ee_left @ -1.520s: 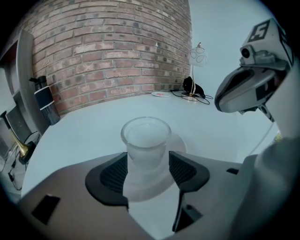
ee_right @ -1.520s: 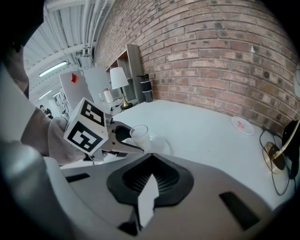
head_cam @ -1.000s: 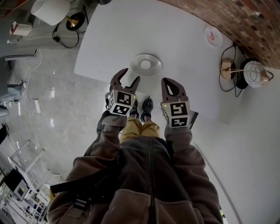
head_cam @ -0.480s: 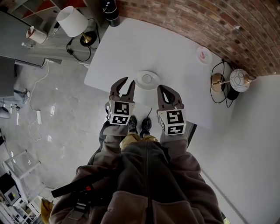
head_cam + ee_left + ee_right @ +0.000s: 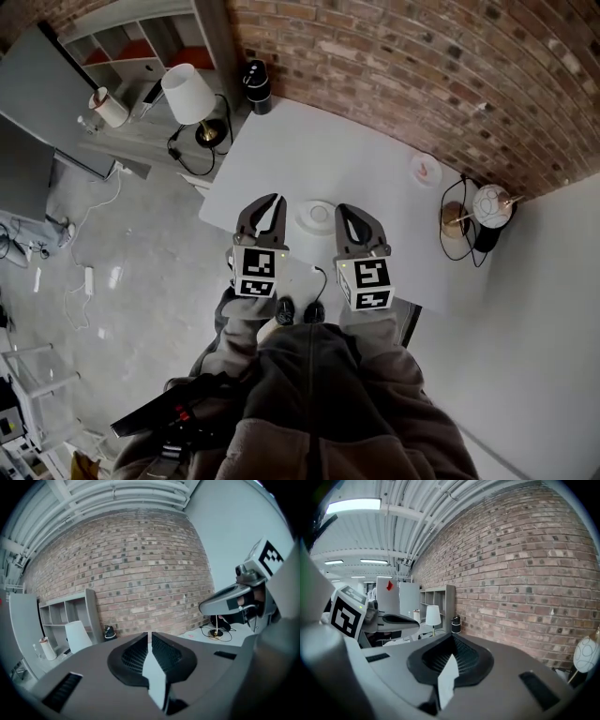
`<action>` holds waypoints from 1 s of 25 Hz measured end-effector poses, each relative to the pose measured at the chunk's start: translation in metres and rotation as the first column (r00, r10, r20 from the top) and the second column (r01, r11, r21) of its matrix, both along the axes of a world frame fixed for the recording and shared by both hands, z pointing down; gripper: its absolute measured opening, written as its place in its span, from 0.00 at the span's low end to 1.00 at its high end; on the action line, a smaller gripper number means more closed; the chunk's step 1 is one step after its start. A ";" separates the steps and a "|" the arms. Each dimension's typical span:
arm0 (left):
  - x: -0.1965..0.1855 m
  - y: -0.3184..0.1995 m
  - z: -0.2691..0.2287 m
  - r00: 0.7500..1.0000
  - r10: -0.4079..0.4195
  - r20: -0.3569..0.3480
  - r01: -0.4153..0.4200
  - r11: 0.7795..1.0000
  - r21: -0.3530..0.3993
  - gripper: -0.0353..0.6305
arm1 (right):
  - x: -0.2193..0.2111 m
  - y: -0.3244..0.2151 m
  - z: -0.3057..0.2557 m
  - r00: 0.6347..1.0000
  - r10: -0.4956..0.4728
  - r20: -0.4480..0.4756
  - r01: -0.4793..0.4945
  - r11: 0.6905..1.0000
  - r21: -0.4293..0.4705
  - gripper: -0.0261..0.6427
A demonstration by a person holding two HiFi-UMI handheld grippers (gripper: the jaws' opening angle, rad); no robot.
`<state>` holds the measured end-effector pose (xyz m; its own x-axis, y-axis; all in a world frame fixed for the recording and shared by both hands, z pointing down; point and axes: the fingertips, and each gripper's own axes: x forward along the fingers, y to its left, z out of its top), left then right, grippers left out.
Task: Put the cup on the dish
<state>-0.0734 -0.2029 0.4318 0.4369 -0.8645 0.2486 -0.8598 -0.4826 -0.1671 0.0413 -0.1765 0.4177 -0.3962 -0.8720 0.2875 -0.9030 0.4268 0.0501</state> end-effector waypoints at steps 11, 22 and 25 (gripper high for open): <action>-0.008 -0.002 -0.096 0.999 -0.007 -0.050 0.012 0.996 0.088 0.06 | -0.006 -0.008 -0.086 1.000 0.023 -0.004 -0.022 0.991 0.134 0.04; 0.012 0.004 -0.145 0.990 0.096 -0.104 -0.085 0.991 0.104 0.06 | -0.003 -0.011 -0.138 1.000 0.027 -0.012 -0.023 0.974 0.227 0.04; 0.016 0.003 -0.156 0.990 0.103 -0.100 -0.091 0.989 0.120 0.06 | 0.000 -0.012 -0.148 0.999 0.033 -0.009 -0.030 0.969 0.245 0.04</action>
<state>-0.0578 -0.1999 0.2761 0.5385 -0.8369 0.0976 -0.8257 -0.5473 -0.1371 0.0411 -0.1887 0.2695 -0.3651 -0.9285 0.0681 -0.9144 0.3714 0.1612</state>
